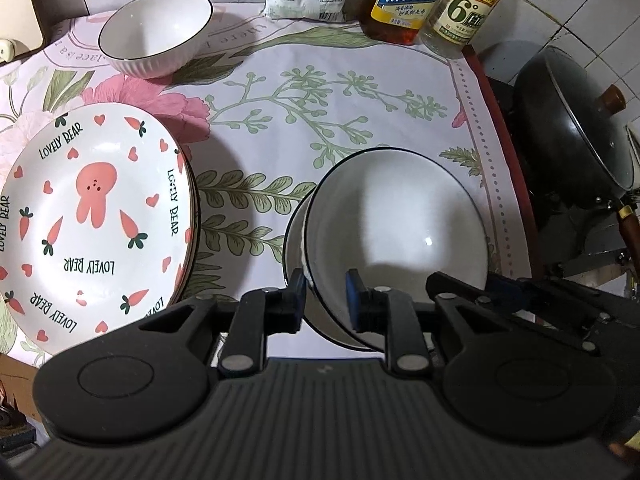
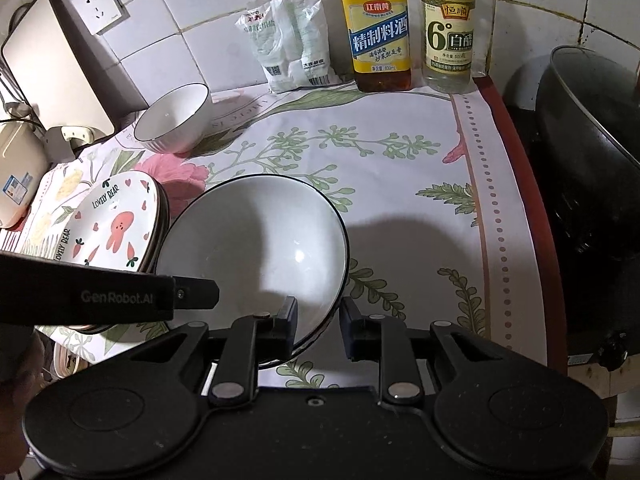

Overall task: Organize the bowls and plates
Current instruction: 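Lower the held bowl into the other white bowl and open the right gripper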

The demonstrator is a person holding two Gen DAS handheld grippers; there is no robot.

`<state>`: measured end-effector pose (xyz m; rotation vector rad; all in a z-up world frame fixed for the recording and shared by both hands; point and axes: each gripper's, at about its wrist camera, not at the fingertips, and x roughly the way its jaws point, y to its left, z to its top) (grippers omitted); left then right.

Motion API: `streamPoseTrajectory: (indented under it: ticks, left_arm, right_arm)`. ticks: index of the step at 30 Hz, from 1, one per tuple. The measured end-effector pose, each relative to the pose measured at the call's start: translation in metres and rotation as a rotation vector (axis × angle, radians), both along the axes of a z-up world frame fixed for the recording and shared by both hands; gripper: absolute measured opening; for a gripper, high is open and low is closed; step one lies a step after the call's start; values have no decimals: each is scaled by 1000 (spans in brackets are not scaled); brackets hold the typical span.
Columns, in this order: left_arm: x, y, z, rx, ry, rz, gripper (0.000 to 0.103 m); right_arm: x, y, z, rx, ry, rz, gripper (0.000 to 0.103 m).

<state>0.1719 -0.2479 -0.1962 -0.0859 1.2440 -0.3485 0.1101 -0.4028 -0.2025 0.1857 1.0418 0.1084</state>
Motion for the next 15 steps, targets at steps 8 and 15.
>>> streamPoseTrajectory:
  ticks: [8, 15]
  left_arm:
    - [-3, 10, 7, -14, 3, 18, 25]
    - [-8, 16, 18, -14, -15, 17, 21]
  right_arm:
    - [-5, -3, 0, 14, -42, -32, 17]
    - [-6, 0, 7, -13, -47, -43, 20]
